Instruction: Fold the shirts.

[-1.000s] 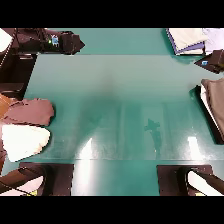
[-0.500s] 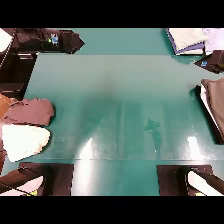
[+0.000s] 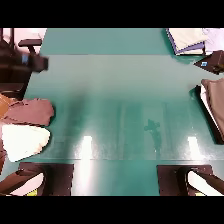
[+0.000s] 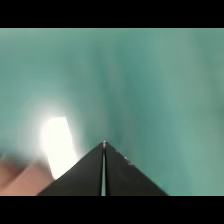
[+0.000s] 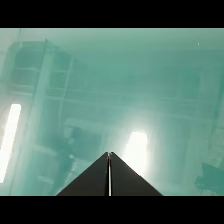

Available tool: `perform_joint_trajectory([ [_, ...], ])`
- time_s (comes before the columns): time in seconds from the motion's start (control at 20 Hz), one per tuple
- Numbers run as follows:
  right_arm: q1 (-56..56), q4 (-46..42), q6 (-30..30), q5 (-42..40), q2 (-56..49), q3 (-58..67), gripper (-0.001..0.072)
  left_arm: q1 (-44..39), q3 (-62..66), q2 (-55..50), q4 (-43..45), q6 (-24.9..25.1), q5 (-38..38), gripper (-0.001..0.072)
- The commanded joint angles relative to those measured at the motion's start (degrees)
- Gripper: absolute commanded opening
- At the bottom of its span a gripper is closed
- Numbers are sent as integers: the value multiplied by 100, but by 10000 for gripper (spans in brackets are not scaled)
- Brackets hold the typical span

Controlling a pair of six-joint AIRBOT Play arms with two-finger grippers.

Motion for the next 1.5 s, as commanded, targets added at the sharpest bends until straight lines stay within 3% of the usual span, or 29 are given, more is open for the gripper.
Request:
perform_joint_trajectory([
  [0.0, 4, 0, 0, 0, 0, 0, 22, 841, -1311, 249, 627, -48, -463, 145],
  [0.05, 4, 0, 0, -9, 2, 0, 21, 1038, -1733, 247, 627, -61, -291, 509],
  [0.1, 4, 0, 0, -7, 2, 0, 21, 1209, -2166, 247, 629, -170, 26, 719],
  [0.25, 4, 0, 0, -17, -35, 0, 21, 1526, -3104, 247, 664, -177, 1084, 718],
  [0.4, 7, 24, 0, -13, -87, 0, 21, 1550, -3530, 247, 817, -181, 1657, 717],
  [0.45, 7, 26, 0, -13, -109, 0, 22, 1550, -3569, 247, 817, -181, 1707, 654],
  [0.5, 7, 31, 0, -11, -133, 0, 21, 1550, -3567, 249, 817, -173, 1690, 436],
  [0.65, 7, 42, 0, -20, -151, 0, 21, 1550, -3497, 254, 815, -177, 1611, 28],
  [0.9, 4, 173, 2, 7, -103, 282, 21, 1530, -2026, 684, 699, -243, 1043, 26],
  [1.05, 9, 660, 2, -33, -105, 988, 22, 1187, -378, 1314, 494, 188, 918, 25],
  [1.25, 15, 756, 2, -59, -109, 1878, 21, 15, 1449, 1405, 494, 195, 442, 24],
  [1.45, 15, 754, 2, -50, -109, 2358, 21, -1423, 1641, 1237, 494, 190, 577, 24],
])
